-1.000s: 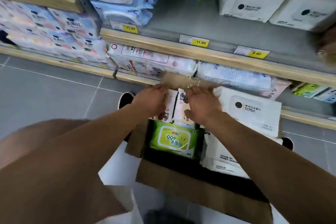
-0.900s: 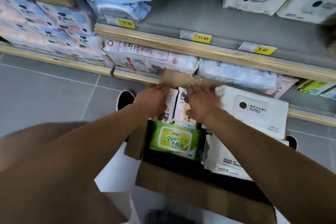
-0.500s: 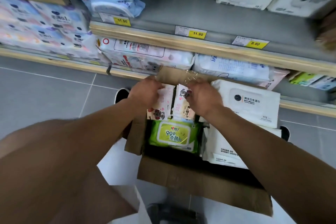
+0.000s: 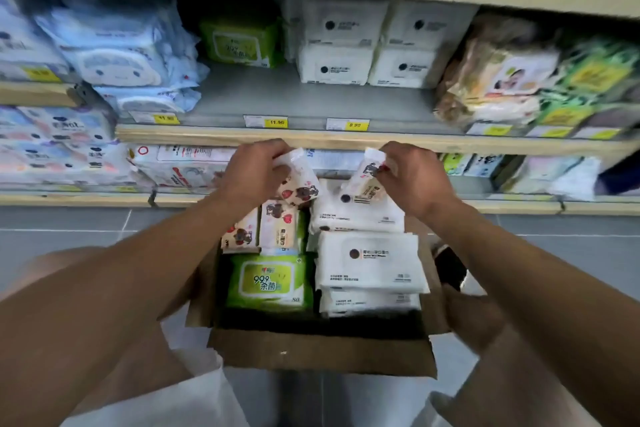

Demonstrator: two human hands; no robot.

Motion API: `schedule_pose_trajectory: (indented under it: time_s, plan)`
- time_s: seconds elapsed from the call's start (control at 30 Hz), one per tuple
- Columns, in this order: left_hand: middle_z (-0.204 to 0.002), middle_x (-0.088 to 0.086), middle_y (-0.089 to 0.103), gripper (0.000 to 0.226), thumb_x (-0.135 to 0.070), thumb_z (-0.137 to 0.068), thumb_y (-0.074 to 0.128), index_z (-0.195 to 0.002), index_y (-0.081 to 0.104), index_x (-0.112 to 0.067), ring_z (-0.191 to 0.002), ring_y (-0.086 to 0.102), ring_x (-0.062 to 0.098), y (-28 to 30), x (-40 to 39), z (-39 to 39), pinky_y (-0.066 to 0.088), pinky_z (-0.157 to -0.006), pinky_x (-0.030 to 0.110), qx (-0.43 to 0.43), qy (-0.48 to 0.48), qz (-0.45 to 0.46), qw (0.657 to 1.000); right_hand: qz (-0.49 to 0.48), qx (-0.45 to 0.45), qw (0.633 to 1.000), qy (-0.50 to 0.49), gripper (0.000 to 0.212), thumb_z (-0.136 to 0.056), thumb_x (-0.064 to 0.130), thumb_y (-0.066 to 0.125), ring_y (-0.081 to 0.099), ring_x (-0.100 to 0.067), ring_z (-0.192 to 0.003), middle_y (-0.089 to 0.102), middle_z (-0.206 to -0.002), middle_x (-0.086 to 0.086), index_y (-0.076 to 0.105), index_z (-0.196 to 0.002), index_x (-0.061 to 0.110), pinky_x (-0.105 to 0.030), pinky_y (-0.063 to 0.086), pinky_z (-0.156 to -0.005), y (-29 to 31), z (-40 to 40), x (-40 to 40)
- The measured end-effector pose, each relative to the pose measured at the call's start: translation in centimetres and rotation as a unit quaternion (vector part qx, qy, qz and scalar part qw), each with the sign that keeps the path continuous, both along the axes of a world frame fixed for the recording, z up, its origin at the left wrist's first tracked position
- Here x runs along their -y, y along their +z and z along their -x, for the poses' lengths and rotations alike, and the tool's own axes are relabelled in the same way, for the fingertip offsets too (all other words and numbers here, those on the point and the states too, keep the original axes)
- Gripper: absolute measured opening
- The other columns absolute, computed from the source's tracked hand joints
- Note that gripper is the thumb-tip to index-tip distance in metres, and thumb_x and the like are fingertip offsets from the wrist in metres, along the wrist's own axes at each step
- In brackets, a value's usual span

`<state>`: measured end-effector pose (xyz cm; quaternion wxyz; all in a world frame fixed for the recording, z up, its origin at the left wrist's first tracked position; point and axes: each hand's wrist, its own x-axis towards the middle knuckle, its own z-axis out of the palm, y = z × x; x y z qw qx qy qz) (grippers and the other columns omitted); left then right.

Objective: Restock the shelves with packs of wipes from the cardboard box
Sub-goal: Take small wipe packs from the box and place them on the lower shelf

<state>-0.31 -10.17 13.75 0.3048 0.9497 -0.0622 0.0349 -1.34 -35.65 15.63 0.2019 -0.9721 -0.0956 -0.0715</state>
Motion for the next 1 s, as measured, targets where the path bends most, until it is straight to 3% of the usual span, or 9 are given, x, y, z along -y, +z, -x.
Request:
schedule_pose_trajectory:
  time_s: [0.07,0.2,0.27,0.4,0.53,0.7,1.0]
  plan:
    - [-0.085,0.0,0.068,0.012,-0.011,-0.082,0.064,-0.092,0.067,-0.017,-0.079,0.058,0.019,1.3,3.2,-0.5,0.038,-0.066,0.026,0.012,-0.016,0.002,1.0,0.012,0.004,1.0,-0.008,0.011,-0.082,0.017,0.065,0.061,-0.037,-0.085,0.067,-0.089,-0.014,0.062,-0.09,0.009,-0.041,0.05,-0.068,0.6,0.3,3.2]
    - [-0.089,0.0,0.071,0.015,-0.015,-0.082,0.067,-0.096,0.068,-0.02,-0.083,0.062,0.02,2.5,9.7,-1.6,0.047,-0.072,0.03,0.027,-0.066,0.011,0.997,0.033,0.007,0.999,-0.037,0.007,-0.079,0.011,0.061,0.058,-0.037,-0.08,0.063,-0.084,-0.015,0.054,-0.08,0.011,-0.04,0.047,-0.062,1.0,0.6,9.4]
    - [-0.087,0.0,0.072,0.015,-0.015,-0.082,0.067,-0.096,0.068,-0.019,-0.081,0.062,0.022,2.5,12.8,-2.1,0.046,-0.071,0.03,0.031,-0.091,0.014,0.995,0.029,0.006,0.998,-0.059,0.016,-0.078,0.008,0.058,0.056,-0.038,-0.079,0.061,-0.083,-0.016,0.046,-0.075,0.017,-0.04,0.045,-0.061,0.7,0.5,12.3]
    - [-0.084,-0.002,0.07,0.013,-0.014,-0.081,0.067,-0.093,0.067,-0.019,-0.076,0.058,0.016,1.7,18.2,-3.6,0.038,-0.065,0.026,0.032,-0.133,0.015,0.991,0.035,-0.002,0.994,-0.1,0.008,-0.077,0.007,0.056,0.056,-0.04,-0.079,0.06,-0.083,-0.017,0.05,-0.076,0.012,-0.042,0.048,-0.061,-1.2,0.1,17.9]
    - [-0.084,-0.003,0.069,0.012,-0.013,-0.081,0.067,-0.09,0.067,-0.02,-0.075,0.059,0.016,-0.1,23.1,-5.4,0.038,-0.063,0.026,0.008,-0.161,0.006,0.987,0.035,-0.005,0.991,-0.127,0.007,-0.075,0.007,0.052,0.056,-0.042,-0.078,0.06,-0.083,-0.019,0.048,-0.075,0.012,-0.04,0.046,-0.059,-4.3,-0.8,22.8]
    - [-0.095,0.001,0.072,0.013,-0.012,-0.081,0.068,-0.091,0.067,-0.02,-0.085,0.066,0.021,-4.1,28.1,-7.7,0.051,-0.069,0.03,-0.021,-0.191,0.006,0.981,0.024,0.024,0.988,-0.154,0.014,-0.076,0.003,0.057,0.056,-0.042,-0.078,0.058,-0.087,-0.02,0.063,-0.088,0.002,-0.041,0.048,-0.06,-9.2,-2.6,27.9]
    - [-0.089,0.003,0.071,0.013,-0.017,-0.078,0.07,-0.091,0.068,-0.019,-0.085,0.063,0.025,-11.3,34.4,-11.8,0.047,-0.07,0.031,-0.026,-0.238,-0.031,0.971,0.078,0.115,0.978,-0.155,0.018,-0.077,0.004,0.065,0.056,-0.035,-0.076,0.069,-0.092,-0.008,0.075,-0.088,0.015,-0.04,0.049,-0.069,-18.4,-7.8,33.8]
